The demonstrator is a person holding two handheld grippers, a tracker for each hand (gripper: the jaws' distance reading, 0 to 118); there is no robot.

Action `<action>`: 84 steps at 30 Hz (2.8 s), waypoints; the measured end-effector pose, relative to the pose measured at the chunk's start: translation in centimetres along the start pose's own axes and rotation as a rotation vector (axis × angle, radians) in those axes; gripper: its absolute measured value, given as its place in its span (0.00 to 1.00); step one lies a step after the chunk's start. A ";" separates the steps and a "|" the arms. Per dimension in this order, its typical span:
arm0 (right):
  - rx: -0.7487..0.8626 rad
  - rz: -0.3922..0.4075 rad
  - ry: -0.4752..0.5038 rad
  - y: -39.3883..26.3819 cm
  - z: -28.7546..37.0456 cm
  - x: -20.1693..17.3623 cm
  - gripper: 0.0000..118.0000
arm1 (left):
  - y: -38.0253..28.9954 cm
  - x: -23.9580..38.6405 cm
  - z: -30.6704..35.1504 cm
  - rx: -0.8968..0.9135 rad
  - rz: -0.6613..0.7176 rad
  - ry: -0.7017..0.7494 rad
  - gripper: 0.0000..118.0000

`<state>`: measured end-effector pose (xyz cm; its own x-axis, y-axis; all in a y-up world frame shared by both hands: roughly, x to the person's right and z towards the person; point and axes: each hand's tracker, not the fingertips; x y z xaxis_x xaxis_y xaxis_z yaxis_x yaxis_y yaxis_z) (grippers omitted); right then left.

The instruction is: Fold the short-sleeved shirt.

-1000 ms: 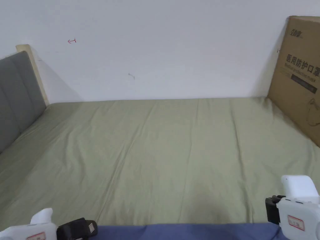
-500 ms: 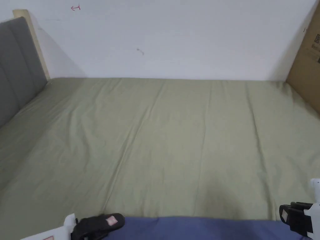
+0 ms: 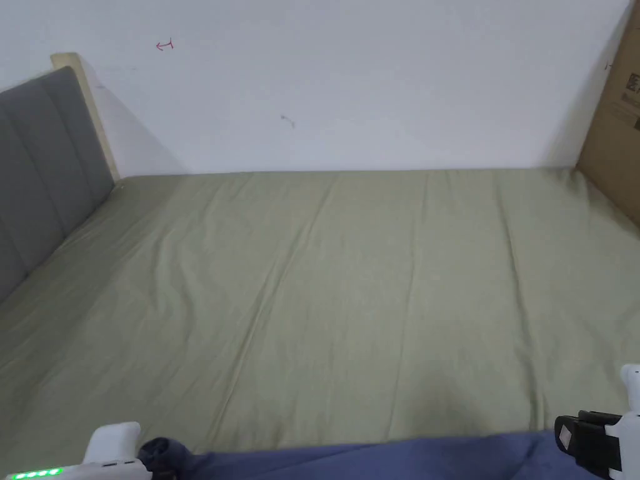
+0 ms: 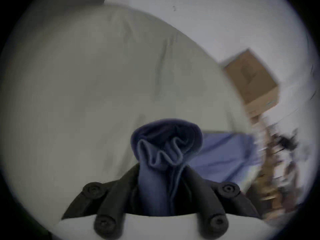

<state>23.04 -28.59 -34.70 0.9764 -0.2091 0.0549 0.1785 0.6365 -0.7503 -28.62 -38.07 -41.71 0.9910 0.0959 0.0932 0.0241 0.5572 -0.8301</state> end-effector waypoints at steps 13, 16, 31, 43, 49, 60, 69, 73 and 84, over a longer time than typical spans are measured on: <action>0.024 -0.084 0.002 -2.5 2.7 3.8 0.00 | 3.7 20.8 -3.0 -0.142 0.071 -0.563 0.27; 0.024 -0.105 -0.003 -2.8 3.0 4.7 0.00 | 3.4 24.3 -5.8 -0.225 0.084 -0.623 0.99; 0.028 -0.125 0.011 -3.1 1.9 6.2 0.00 | 2.9 20.5 -1.8 -0.170 -0.099 -0.517 0.01; 0.028 -0.119 -0.018 -2.9 3.0 6.8 0.00 | -1.1 29.0 -11.1 -0.419 0.148 -0.775 0.01; 0.025 -0.094 -0.018 -2.9 3.3 6.3 0.00 | 0.7 18.7 -4.9 -0.170 0.203 -0.786 0.01; -0.014 -0.064 0.005 -2.7 2.1 4.4 0.00 | -1.0 2.9 -6.5 -0.138 0.493 -0.796 1.00; -0.054 -0.099 -0.024 -1.8 1.8 5.0 0.00 | -2.2 9.1 -15.8 -0.345 0.659 -1.276 1.00; -0.052 -0.095 -0.036 -1.5 1.7 4.9 0.00 | -2.2 10.7 -15.9 -0.302 0.541 -1.289 0.83; -0.041 -0.089 0.032 -2.0 2.3 3.8 0.00 | 0.4 9.6 -7.3 -0.210 0.286 -0.732 0.05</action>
<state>26.66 -28.96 -31.50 0.9524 -0.2873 0.1019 0.2584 0.5837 -0.7698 -18.17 -42.99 -45.15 0.6267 0.7671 0.1371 -0.1208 0.2694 -0.9554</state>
